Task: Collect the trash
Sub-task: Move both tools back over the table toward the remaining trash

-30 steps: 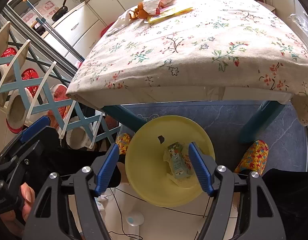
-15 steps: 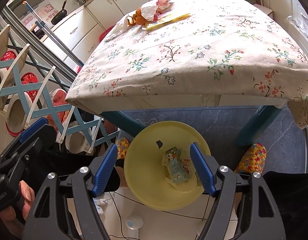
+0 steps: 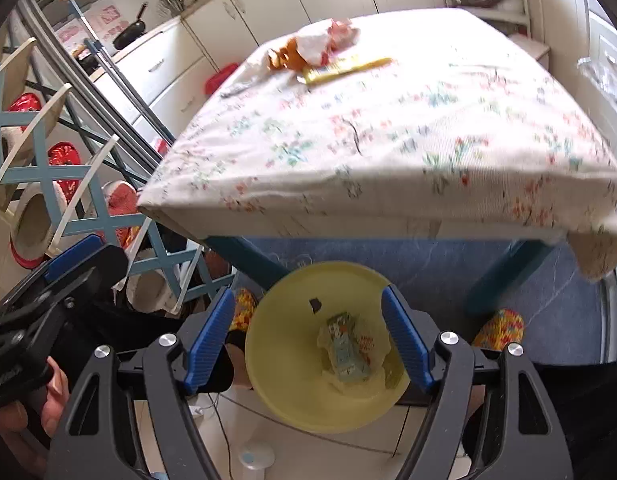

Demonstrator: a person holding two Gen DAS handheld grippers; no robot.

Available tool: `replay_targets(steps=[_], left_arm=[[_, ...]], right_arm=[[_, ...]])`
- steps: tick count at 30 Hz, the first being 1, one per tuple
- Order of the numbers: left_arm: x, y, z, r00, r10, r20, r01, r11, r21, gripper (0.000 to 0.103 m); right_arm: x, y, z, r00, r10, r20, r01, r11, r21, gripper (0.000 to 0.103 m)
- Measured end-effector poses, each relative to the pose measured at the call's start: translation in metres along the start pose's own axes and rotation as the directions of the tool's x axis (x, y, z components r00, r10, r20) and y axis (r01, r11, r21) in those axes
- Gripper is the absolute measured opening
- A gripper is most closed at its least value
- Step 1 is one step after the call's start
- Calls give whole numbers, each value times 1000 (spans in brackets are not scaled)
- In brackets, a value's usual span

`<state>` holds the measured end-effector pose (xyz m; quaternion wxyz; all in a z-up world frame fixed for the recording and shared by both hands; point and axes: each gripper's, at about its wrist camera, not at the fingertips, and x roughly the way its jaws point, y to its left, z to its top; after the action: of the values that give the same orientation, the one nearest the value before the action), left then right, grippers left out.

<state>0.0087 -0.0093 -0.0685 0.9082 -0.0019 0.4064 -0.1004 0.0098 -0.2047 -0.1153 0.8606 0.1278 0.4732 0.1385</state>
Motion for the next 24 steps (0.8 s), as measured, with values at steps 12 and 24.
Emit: replay_targets(steps=[12,24], left_arm=[[4,16,36,999,15,38,-13,999,-46,83],[49,42,117,996,85,35,-84,996,-36,83]], right_arm=[[-19,6,25,991,-7,132,13,999,-44,74],[1,0,115,987,15,162,-8,999,-46,78]])
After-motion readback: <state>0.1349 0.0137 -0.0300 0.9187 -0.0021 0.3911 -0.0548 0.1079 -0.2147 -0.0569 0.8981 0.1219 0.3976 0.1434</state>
